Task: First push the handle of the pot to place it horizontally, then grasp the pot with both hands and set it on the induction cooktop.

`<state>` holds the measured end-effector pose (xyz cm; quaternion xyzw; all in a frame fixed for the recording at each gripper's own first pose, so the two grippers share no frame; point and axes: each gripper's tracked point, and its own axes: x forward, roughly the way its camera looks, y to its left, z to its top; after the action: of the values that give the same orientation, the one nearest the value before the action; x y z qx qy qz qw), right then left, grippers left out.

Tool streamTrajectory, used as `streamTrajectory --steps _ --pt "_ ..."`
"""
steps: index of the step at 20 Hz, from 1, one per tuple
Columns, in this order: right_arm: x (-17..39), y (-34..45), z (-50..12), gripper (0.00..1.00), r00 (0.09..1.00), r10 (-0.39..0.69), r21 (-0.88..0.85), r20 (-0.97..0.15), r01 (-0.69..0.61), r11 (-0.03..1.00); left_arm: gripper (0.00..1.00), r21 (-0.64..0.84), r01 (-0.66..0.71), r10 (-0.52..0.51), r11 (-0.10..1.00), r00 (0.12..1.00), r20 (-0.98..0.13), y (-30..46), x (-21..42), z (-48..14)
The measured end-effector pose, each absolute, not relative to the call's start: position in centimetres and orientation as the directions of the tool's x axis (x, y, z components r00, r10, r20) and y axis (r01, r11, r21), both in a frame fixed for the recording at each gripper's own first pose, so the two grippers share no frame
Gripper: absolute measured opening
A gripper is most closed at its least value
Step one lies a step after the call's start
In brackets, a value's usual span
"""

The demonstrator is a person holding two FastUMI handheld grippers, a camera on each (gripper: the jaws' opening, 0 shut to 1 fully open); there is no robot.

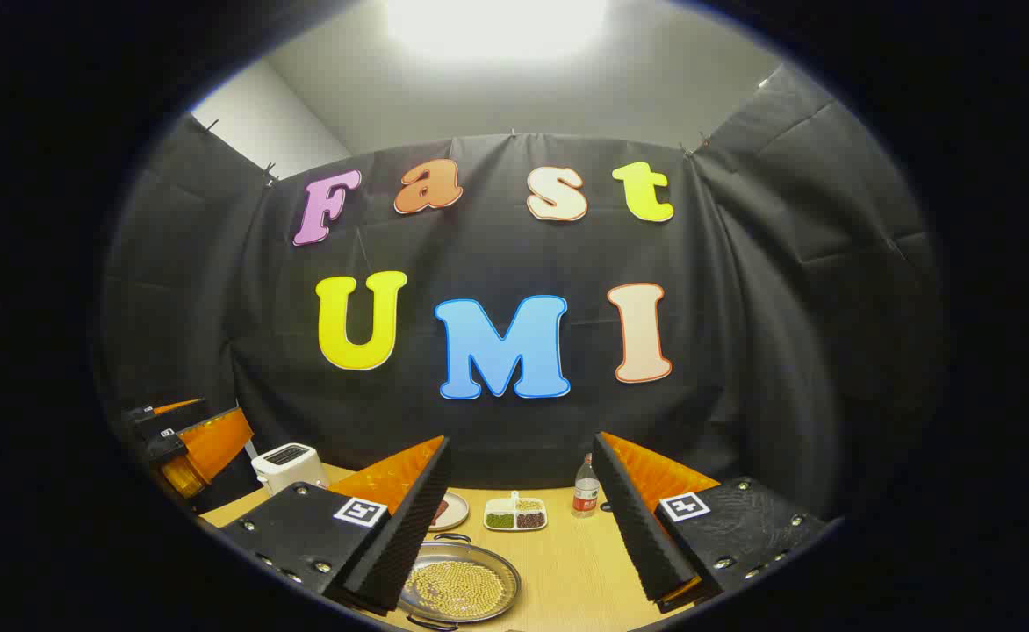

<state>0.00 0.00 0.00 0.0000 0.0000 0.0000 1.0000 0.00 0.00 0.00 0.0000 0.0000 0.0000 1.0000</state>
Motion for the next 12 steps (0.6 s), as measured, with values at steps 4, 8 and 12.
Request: streamTrajectory --steps 4,8,12 --pt "0.01 0.07 -0.28 0.97 1.000 -0.006 0.002 -0.008 0.006 1.000 0.97 -0.001 0.003 -0.003 1.000 1.000 0.005 0.53 -0.23 -0.04" --pt "-0.14 0.14 -0.63 0.97 1.000 -0.016 0.004 -0.015 0.016 1.000 0.97 0.010 0.009 -0.009 1.000 1.000 0.009 0.98 -0.22 -0.10" --pt "-0.16 0.17 -1.14 0.97 0.999 -0.019 0.001 -0.030 0.019 1.000 0.97 0.018 0.011 -0.011 1.000 1.000 0.020 0.98 -0.10 0.18"
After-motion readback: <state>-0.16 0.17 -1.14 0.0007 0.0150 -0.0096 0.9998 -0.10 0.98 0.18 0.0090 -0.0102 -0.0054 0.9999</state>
